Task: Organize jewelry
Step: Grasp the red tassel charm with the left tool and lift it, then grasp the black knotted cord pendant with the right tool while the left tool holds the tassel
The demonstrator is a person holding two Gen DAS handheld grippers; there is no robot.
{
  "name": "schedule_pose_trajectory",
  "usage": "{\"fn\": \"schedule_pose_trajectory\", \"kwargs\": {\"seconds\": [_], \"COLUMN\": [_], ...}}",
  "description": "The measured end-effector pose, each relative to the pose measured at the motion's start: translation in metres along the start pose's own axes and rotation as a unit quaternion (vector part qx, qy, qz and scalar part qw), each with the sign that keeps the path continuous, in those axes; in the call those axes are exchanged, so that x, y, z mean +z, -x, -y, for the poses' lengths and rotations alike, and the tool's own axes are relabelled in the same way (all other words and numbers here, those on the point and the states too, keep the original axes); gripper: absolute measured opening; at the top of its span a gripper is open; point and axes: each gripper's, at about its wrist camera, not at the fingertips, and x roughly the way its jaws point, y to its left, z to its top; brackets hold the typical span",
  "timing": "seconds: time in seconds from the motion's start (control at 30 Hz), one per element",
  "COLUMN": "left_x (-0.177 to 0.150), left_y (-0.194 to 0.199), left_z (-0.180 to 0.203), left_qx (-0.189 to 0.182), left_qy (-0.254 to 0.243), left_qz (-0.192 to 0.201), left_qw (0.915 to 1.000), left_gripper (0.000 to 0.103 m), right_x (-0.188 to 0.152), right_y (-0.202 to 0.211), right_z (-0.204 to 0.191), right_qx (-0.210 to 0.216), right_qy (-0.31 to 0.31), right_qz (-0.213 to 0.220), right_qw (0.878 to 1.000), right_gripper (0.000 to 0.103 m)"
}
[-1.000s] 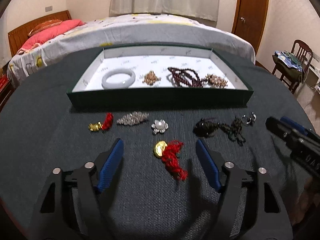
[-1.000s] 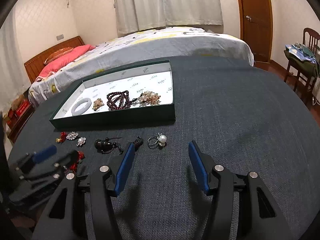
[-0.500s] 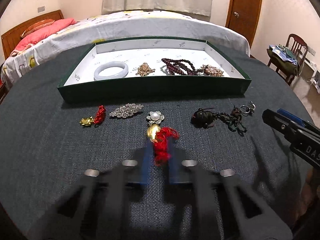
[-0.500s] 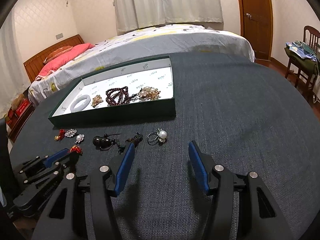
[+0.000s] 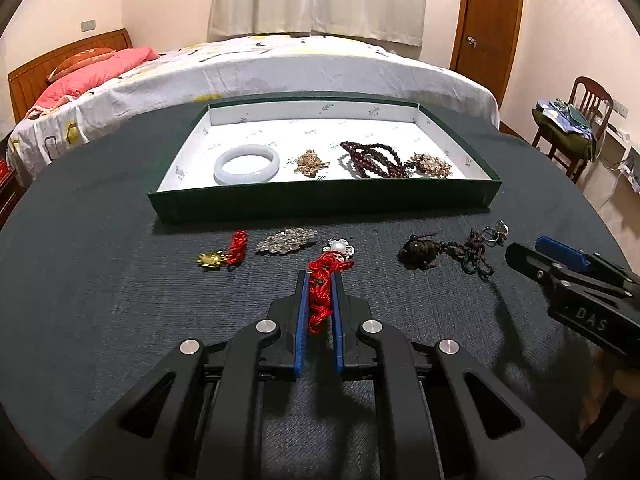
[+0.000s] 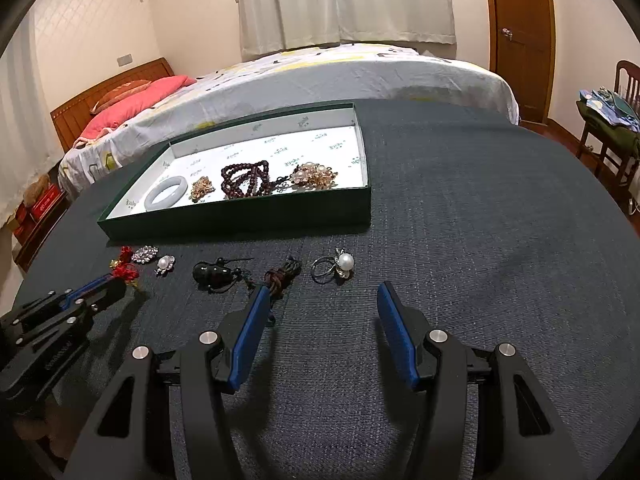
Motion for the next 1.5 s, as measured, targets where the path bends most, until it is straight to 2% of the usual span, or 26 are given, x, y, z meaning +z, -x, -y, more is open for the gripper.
{"fn": "schedule_pose_trajectory", "kwargs": {"seconds": [0.23,0.6,0.8,0.97,1.03,1.23,1.47,1.5], "left_x": [0.003,-0.001,0.000,0.000,0.000,-0.001,-0.002,-0.002], "left_y": [0.016,0.014,0.013,0.012,0.011,0.010,0.007,0.007], "left_z": [-0.012,-0.039,-0.045,-0.048,-0.049,-0.051,-0.051,-0.052], "left_qx": [0.011,0.028,0.026,0.023,0.022,0.020,0.017,0.018], "left_qy": [0.004,0.030,0.036,0.040,0.040,0.043,0.045,0.045], "left_qz": [0.013,0.008,0.011,0.010,0.010,0.009,0.005,0.005], "left_qw": [0.9998,0.9991,0.9989,0.9989,0.9989,0.9989,0.9988,0.9988], "left_gripper": [0.011,0.011,0.011,0.011,0.011,0.011,0.011,0.011], "right_x": [0.000,0.009,0.020,0.027,0.025,0.019,0.015,0.015], "right_y": [-0.006,-0.028,-0.029,-0.038,-0.044,-0.041,-0.036,-0.035], "right_z": [-0.006,-0.025,-0.029,-0.034,-0.034,-0.039,-0.042,-0.043], "right_qx": [0.004,0.026,0.019,-0.007,-0.015,-0.021,-0.005,-0.001], "right_qy": [0.005,0.010,0.001,0.000,0.005,0.032,0.042,0.043], "right_qz": [-0.008,-0.050,-0.042,-0.046,-0.058,-0.056,-0.058,-0.060], "right_qw": [1.000,0.998,0.999,0.999,0.998,0.998,0.997,0.997], "right_gripper": [0.055,0.051,0.051,0.050,0.044,0.039,0.015,0.014]}}
